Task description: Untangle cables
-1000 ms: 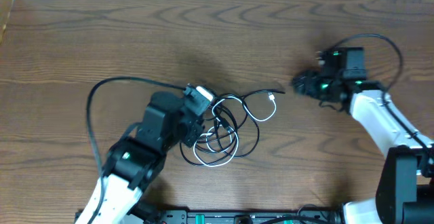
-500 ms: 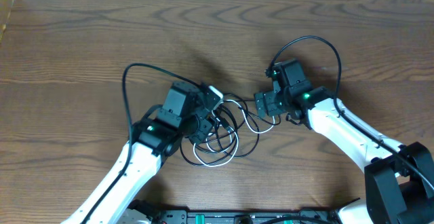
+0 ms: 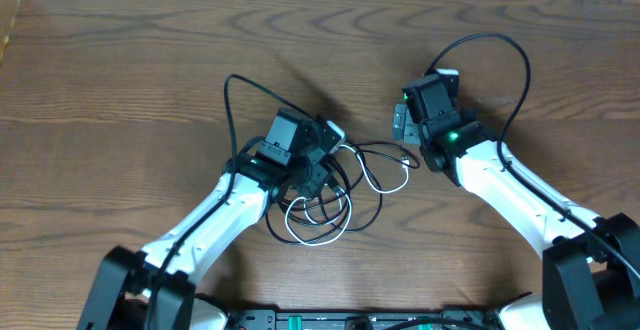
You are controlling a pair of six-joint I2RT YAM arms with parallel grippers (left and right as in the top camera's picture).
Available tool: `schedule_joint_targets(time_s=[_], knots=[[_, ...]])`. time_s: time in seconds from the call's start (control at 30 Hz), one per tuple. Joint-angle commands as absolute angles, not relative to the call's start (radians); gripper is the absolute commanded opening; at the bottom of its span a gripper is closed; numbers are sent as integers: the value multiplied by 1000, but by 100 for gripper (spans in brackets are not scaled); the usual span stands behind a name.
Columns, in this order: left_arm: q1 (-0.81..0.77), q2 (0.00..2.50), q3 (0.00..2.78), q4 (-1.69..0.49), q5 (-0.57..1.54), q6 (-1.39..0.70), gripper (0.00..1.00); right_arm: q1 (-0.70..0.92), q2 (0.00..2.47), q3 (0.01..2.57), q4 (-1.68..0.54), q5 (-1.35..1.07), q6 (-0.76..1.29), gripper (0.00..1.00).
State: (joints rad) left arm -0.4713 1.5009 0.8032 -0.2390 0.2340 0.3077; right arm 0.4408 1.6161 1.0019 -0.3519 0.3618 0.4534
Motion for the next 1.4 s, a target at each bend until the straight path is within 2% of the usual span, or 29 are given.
schedule_joint_targets(time_s=[0.0,0.1,0.2,0.4,0.43,0.5,0.53,0.57,0.73,0.9,0.97,1.13,1.37], knots=[[-468,1545,804,-187,243,320,56,446,1594,1021,-363,344,429,99],[-468,1584,804,-132,243,320,54,446,1594,1021,-380,336,429,99],[-468,1624,804,-82,243,320,45,447,1594,1021,-398,329,429,99],[-468,1708,804,23,243,321,45,449,1594,1021,-431,303,411,99],[-468,1714,804,32,243,320,38,449,1594,1021,-432,303,409,99],[-468,1717,804,35,243,320,13,449,1594,1021,-430,303,402,99],[-468,1714,804,35,244,319,8,449,1594,1021,-430,304,402,98],[-468,1709,804,29,244,319,8,449,1594,1021,-429,304,403,95],[-465,1635,805,-28,243,320,7,449,1596,1021,-403,318,403,46],[-465,1441,805,-88,243,320,7,449,1596,1021,-374,323,403,30],[-465,1342,805,-97,243,320,7,449,1597,1021,-368,323,403,30],[-465,1094,805,-83,270,320,8,449,1598,1021,-365,323,403,40],[-465,921,805,57,430,320,8,449,1607,1021,-358,269,411,38]])
